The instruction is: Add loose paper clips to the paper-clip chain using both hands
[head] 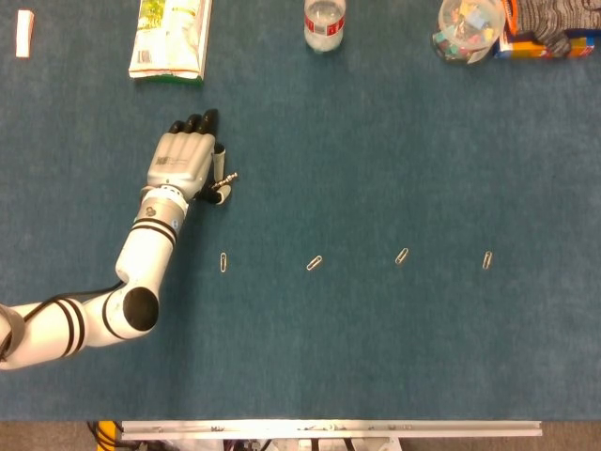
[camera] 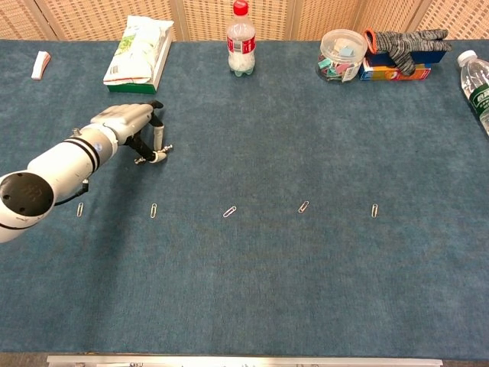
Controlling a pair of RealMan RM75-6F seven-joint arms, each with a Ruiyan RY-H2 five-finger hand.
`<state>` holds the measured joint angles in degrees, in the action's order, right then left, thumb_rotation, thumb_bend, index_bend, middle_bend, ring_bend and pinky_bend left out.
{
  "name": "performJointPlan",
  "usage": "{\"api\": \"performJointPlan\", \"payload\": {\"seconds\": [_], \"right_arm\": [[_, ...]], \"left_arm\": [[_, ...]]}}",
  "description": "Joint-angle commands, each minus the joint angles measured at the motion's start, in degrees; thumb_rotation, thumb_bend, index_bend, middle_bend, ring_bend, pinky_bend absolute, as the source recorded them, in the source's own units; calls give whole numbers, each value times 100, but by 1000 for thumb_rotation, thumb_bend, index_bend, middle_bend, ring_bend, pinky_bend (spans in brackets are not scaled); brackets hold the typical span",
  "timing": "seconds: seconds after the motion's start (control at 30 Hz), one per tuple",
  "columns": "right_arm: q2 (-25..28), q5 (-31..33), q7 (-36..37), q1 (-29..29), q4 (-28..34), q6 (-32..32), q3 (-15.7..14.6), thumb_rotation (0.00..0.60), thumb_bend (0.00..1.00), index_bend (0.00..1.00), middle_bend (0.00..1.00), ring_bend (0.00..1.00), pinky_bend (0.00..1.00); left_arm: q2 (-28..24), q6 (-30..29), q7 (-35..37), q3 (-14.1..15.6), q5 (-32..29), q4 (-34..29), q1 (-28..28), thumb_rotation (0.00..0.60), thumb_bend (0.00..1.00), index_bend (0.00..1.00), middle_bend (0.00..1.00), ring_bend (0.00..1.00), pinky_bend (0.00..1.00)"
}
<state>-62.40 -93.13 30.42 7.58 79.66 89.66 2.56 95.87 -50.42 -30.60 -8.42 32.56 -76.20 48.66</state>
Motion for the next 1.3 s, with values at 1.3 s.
{"api": "performJointPlan", "payload": {"seconds": [1.3], "right_arm": [[-27,-72,-148,21,59,-21,-42,600,0,152,165,64,369]], "left_arm": [[-1440,-963,827,62,1099,-2079,-873,600,327,605,52,0,87]]}}
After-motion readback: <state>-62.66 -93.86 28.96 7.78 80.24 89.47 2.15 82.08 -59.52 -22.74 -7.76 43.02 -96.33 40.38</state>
